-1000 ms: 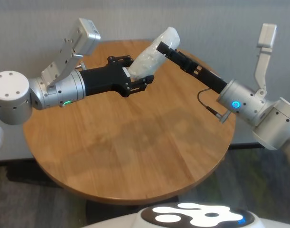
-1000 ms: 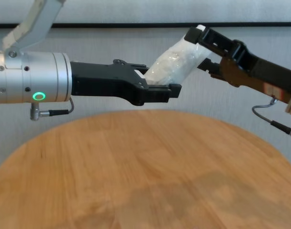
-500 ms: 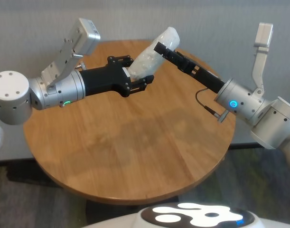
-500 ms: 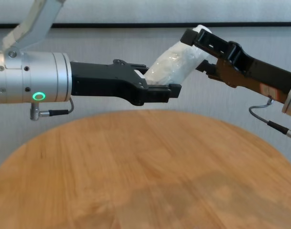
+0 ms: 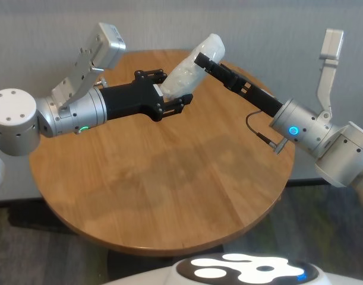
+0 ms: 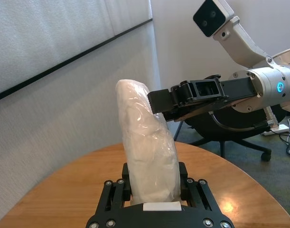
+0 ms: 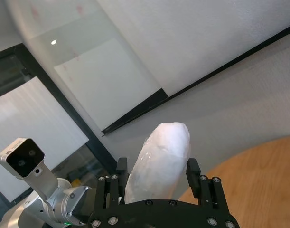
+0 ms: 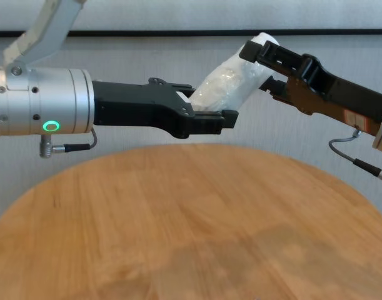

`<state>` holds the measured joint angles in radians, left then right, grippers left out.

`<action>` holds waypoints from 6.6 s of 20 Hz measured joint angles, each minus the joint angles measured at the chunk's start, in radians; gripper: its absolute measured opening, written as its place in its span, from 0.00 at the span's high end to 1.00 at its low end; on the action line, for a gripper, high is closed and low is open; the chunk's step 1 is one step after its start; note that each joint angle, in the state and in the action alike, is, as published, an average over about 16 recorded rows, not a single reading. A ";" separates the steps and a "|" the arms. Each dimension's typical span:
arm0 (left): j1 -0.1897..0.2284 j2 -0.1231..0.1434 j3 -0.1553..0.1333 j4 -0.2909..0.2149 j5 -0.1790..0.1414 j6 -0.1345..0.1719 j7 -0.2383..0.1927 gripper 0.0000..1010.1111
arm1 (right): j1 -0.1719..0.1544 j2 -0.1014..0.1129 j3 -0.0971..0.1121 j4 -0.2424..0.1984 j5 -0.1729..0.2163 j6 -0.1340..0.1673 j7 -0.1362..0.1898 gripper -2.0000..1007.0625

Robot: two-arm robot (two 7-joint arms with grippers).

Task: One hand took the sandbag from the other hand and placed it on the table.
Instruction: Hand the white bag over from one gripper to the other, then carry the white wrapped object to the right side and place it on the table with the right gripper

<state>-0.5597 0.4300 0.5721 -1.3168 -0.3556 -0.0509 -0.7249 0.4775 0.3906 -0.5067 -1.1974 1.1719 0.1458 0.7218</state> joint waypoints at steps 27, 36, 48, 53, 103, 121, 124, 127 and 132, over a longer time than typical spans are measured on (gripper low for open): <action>0.000 0.000 0.000 0.000 0.000 0.000 0.000 0.43 | -0.003 0.002 0.003 -0.003 0.002 0.000 0.003 0.64; 0.000 0.000 0.000 0.000 0.000 0.000 0.000 0.43 | -0.002 0.002 -0.002 0.007 0.009 -0.001 0.015 0.64; 0.000 0.000 0.000 0.000 0.000 0.000 0.000 0.42 | 0.007 0.002 -0.022 0.041 0.045 0.001 0.052 0.64; 0.000 0.000 0.000 0.000 0.000 0.000 0.000 0.38 | 0.009 0.003 -0.028 0.049 0.055 -0.003 0.060 0.64; 0.090 -0.009 -0.085 -0.054 -0.029 -0.021 0.176 0.01 | -0.014 0.081 0.005 0.005 0.017 -0.033 -0.032 0.64; 0.141 -0.029 -0.137 -0.135 0.059 0.111 0.331 0.01 | -0.049 0.191 0.026 -0.053 -0.042 -0.009 -0.058 0.64; 0.142 -0.030 -0.139 -0.135 0.060 0.111 0.332 0.01 | -0.044 0.212 0.014 -0.060 -0.071 0.010 -0.069 0.64; 0.142 -0.030 -0.139 -0.135 0.059 0.110 0.332 0.01 | -0.035 0.230 -0.005 -0.064 -0.107 0.036 -0.083 0.64; 0.141 -0.030 -0.137 -0.134 0.058 0.109 0.331 0.01 | -0.009 0.248 -0.044 -0.060 -0.174 0.092 -0.113 0.64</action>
<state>-0.4191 0.4002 0.4349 -1.4506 -0.2972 0.0578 -0.3940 0.4689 0.6382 -0.5507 -1.2571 0.9981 0.2376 0.6087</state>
